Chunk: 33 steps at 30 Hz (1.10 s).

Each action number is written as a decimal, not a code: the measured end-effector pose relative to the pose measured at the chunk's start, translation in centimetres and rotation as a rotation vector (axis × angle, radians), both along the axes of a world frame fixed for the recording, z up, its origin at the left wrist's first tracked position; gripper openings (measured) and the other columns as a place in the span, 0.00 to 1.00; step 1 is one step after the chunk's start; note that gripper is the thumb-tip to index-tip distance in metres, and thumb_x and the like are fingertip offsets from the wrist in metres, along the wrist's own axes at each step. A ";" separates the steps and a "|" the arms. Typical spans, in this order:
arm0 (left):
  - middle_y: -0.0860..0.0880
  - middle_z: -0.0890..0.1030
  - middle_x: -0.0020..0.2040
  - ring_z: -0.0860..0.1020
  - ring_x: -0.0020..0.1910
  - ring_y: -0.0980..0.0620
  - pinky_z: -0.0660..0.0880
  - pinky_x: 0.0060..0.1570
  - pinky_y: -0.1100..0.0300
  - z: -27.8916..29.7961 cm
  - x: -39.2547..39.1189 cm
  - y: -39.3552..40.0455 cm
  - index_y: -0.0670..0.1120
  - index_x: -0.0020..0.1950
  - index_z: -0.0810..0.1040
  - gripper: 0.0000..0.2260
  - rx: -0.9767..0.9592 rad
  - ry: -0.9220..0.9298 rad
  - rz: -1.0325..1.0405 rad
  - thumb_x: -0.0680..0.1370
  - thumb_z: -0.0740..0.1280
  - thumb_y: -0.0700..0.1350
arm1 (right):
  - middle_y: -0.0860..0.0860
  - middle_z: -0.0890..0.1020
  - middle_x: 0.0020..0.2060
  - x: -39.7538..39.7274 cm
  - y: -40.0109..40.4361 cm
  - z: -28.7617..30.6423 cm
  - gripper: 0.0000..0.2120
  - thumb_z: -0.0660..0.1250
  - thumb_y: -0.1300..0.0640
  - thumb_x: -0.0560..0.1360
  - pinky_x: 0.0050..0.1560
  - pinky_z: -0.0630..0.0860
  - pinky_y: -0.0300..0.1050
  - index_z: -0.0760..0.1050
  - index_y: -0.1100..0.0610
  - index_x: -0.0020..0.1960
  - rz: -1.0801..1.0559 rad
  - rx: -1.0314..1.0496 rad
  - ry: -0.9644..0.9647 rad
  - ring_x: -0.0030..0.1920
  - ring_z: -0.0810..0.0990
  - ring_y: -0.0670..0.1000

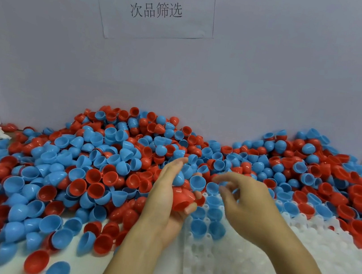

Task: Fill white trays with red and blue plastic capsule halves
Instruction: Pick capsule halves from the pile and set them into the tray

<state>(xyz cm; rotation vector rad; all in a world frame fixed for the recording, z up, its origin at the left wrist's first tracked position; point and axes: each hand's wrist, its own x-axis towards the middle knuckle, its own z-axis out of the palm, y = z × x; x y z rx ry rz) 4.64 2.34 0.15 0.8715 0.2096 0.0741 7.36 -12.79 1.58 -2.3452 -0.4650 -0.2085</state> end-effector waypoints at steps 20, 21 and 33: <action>0.46 0.84 0.42 0.77 0.30 0.51 0.66 0.21 0.65 -0.2 -0.3 -0.4 0.47 0.53 0.83 0.11 0.287 -0.026 -0.166 0.73 0.73 0.49 | 0.44 0.85 0.32 -0.1 0.4 0.5 0.06 0.71 0.59 0.76 0.29 0.74 0.30 0.81 0.50 0.42 -0.045 0.561 0.135 0.32 0.84 0.45; 0.45 0.84 0.42 0.77 0.30 0.51 0.65 0.21 0.65 -0.2 -0.3 -0.5 0.47 0.53 0.83 0.12 0.322 -0.031 -0.185 0.72 0.73 0.50 | 0.43 0.84 0.31 0.0 0.4 0.5 0.05 0.71 0.58 0.76 0.29 0.74 0.30 0.81 0.50 0.42 -0.051 0.531 0.114 0.31 0.84 0.44; 0.45 0.86 0.43 0.77 0.30 0.53 0.65 0.21 0.64 0.6 -0.7 -0.2 0.44 0.54 0.81 0.12 0.532 0.071 -0.283 0.79 0.68 0.52 | 0.37 0.84 0.35 0.0 -0.7 0.6 0.07 0.69 0.55 0.77 0.33 0.75 0.30 0.84 0.46 0.44 0.058 0.473 0.073 0.35 0.83 0.41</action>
